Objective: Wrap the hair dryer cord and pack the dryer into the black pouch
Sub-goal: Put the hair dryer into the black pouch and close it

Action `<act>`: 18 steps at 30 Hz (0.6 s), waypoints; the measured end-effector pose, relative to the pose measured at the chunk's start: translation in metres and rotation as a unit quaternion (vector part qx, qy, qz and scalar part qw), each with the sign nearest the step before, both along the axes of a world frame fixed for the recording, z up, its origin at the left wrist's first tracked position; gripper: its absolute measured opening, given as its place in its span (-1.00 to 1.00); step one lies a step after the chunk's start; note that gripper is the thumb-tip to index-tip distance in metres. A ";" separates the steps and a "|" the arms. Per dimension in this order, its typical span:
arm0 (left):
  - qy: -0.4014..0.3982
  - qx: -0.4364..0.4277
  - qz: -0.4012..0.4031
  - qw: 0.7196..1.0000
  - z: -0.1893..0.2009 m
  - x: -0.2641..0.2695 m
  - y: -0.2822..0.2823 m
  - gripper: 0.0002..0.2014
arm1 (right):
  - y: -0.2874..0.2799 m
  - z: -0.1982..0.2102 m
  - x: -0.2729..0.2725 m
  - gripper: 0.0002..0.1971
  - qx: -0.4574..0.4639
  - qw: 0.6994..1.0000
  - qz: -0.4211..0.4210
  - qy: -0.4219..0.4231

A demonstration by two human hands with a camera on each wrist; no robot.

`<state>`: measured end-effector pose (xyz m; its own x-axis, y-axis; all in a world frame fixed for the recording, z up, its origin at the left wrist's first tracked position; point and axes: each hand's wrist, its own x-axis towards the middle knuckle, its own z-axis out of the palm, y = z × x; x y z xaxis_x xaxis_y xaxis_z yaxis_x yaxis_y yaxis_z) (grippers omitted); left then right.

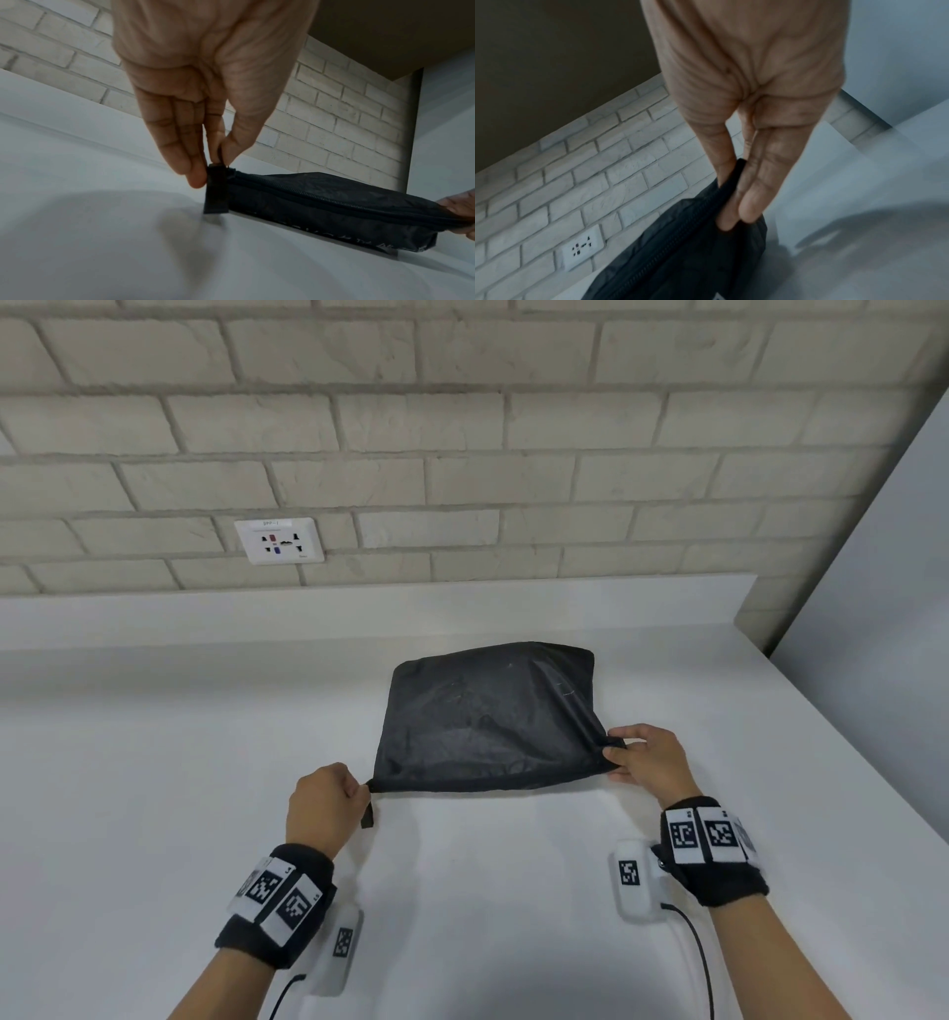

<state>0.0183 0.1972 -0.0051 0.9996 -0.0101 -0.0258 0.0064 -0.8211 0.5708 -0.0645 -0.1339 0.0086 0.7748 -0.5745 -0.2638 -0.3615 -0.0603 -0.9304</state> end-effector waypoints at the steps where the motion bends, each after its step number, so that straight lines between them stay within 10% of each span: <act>1: 0.001 0.003 -0.002 1.000 0.002 0.000 0.000 -0.75 | 0.002 0.002 0.000 -0.73 -0.019 1.000 0.006 0.002; 7: 0.079 0.060 -0.062 0.993 0.008 0.002 0.008 -0.78 | 0.021 0.016 0.001 -0.67 -0.152 0.985 0.038 0.072; 18: 0.096 0.104 -0.237 0.961 0.018 -0.012 0.024 -0.70 | 0.095 0.029 0.007 -0.11 -0.464 0.829 0.244 0.193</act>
